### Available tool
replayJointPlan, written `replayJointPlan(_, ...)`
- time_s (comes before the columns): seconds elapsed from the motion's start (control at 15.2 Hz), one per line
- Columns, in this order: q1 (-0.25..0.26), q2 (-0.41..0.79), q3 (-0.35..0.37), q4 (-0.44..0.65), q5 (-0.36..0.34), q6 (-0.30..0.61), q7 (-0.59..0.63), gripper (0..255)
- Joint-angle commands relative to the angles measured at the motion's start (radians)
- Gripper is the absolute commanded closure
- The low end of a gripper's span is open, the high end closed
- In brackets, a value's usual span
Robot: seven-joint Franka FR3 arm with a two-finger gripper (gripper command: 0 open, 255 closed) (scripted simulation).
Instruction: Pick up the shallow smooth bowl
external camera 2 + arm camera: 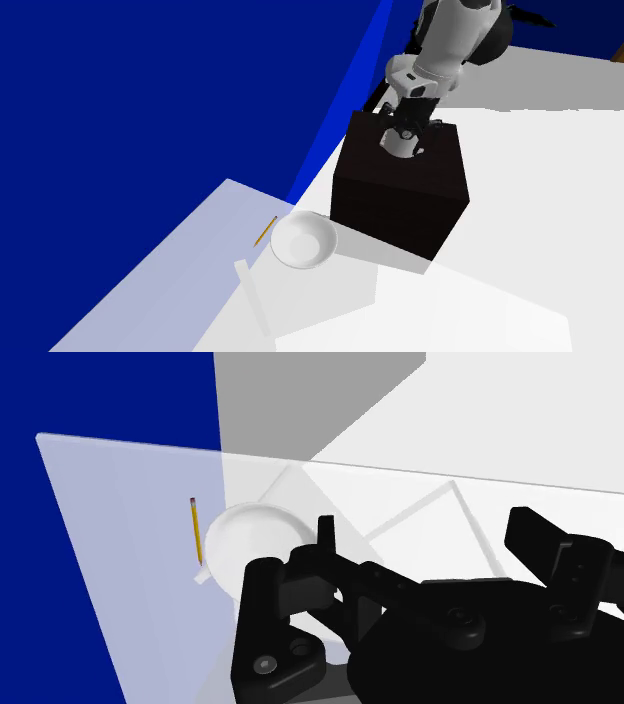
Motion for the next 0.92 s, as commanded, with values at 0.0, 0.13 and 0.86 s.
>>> replayJointPlan(0.0, -0.011, 0.065, 0.005, -0.006, -0.04, 0.072, 0.01, 0)
replayJointPlan(0.13, -0.024, 0.134, 0.011, -0.001, -0.083, 0.135, 0.027, 0)
replayJointPlan(0.86, -0.081, 0.556, 0.008, 0.146, -0.411, 0.382, 0.203, 0)
